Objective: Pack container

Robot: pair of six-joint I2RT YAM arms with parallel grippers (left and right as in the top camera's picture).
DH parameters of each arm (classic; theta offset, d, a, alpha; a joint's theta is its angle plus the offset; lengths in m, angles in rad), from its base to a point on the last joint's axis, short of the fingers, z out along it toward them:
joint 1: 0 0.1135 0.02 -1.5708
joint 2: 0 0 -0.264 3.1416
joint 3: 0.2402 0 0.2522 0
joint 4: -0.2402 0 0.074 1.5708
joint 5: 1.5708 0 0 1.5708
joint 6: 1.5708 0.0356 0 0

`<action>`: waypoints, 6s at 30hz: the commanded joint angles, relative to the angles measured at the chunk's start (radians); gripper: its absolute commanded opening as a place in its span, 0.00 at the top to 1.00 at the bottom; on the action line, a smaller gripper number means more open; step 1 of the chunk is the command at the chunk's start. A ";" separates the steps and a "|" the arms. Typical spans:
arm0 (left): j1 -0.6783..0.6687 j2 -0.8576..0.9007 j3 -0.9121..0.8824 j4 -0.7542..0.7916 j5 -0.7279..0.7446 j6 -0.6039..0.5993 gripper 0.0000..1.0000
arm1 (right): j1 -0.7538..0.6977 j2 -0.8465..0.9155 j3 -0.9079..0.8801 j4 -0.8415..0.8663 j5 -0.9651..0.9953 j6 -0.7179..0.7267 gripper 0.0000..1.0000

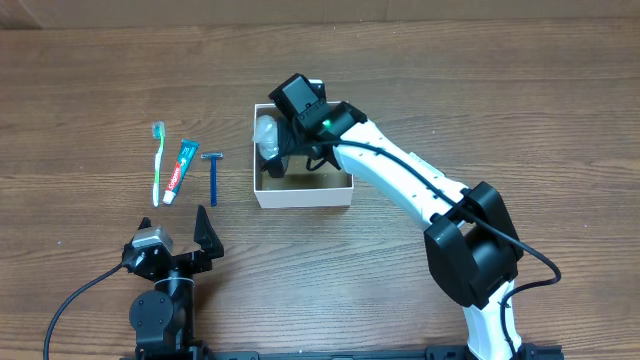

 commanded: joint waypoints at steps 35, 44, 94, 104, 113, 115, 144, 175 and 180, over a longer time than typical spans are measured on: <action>0.006 -0.008 -0.003 0.004 -0.013 -0.010 0.00 | -0.465 -0.181 -0.458 -0.058 -0.132 0.272 0.04; 0.006 -0.008 -0.003 0.004 -0.013 -0.010 0.00 | -0.466 -0.179 -0.556 0.054 -0.113 0.275 0.03; 0.006 -0.008 -0.003 0.004 -0.013 -0.010 0.00 | -0.123 -0.259 -0.035 -0.026 -0.080 -0.058 0.37; 0.006 -0.008 -0.003 0.004 -0.013 -0.010 0.00 | -0.077 -0.053 -0.038 0.056 -0.080 -0.050 0.37; 0.006 -0.008 -0.003 0.004 -0.013 -0.010 0.00 | -0.077 0.024 -0.038 0.074 -0.080 -0.050 0.29; 0.006 -0.008 -0.003 0.003 -0.013 -0.010 0.00 | -0.077 0.024 -0.038 0.081 -0.079 -0.050 0.26; 0.006 -0.008 -0.003 0.004 -0.013 -0.010 0.00 | -0.077 0.024 -0.038 0.085 -0.079 -0.051 0.04; 0.006 -0.008 -0.003 0.003 -0.013 -0.010 0.00 | -0.501 0.012 0.772 -0.898 0.058 0.084 0.00; 0.006 -0.008 -0.003 0.004 -0.013 -0.010 0.00 | -0.647 0.012 0.772 -0.898 -0.031 -0.014 0.00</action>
